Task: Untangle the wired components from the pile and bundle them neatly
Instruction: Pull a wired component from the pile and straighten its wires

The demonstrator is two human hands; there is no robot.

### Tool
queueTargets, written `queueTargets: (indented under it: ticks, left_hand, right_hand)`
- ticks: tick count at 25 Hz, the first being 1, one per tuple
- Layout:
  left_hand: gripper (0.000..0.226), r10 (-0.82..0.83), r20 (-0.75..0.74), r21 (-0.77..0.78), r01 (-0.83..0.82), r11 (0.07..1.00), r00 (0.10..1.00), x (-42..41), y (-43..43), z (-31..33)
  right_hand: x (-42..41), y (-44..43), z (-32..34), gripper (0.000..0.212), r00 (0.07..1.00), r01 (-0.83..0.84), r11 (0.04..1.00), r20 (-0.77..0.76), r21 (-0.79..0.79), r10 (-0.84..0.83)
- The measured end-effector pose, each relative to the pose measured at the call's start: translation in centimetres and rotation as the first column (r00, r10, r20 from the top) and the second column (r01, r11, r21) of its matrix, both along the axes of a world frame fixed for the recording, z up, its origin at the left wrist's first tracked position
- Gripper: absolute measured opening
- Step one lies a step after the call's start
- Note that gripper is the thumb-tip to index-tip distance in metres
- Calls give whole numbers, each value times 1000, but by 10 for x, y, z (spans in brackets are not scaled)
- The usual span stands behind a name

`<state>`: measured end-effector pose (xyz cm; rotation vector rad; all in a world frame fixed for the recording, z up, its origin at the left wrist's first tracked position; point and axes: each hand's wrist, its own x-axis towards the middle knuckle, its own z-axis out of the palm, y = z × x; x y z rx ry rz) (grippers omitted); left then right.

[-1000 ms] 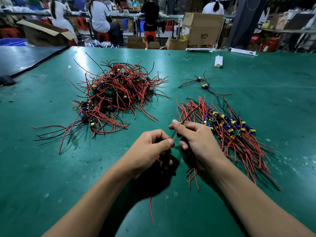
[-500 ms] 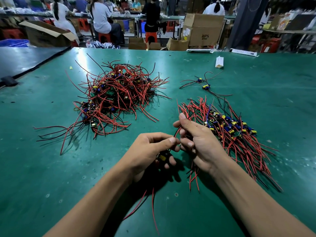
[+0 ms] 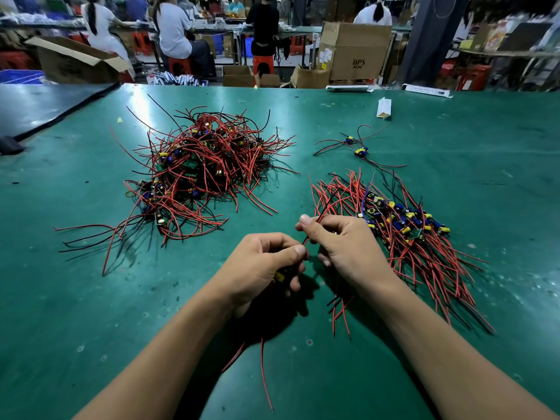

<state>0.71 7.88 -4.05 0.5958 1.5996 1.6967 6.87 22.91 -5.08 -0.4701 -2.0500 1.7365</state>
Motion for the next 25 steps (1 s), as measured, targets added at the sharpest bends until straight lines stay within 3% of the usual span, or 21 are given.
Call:
queueTargets:
  ticks: [6,10,12,14,16,18,23,25]
  left_hand:
    - [12,-58,-14,-52,57,997,998,1,0,2]
    - [13,-26,-17,-36,26,999,1000,0,-1,3]
    - [13,26,-30,-32,-27,999,999,-1,-1,2]
    - [13,70,-17,-32,-70,997,997,-3,-2,-1]
    - [13,70,21,-21,-69,997,997,-4,-3,-3]
    - [13,35,36,-13,-34,999,999,-6,-5,-4]
    - [13,-54,14,-8,54,999,998,-10,-7,-4]
    - [13,-55,7,-13,55,998,998,-12,-8,-3]
  right_hand:
    - [-3,19,-1,14,978,203,977,-56,62,-200]
    - [-1,18,-5,40,921,389,808,-185,442,-342]
    - [0,18,-3,41,941,334,882,-164,331,-295]
    - [-2,12,-1,35,979,151,988,-141,2,-149]
    - [-3,5,0,32,992,-5,989,-124,-146,-13]
    - [-2,2,-1,32,994,-63,992,-99,-111,52]
    - [0,10,4,35,994,83,997,-71,9,-82]
    - [-1,6,6,41,996,82,995,-44,-50,-84]
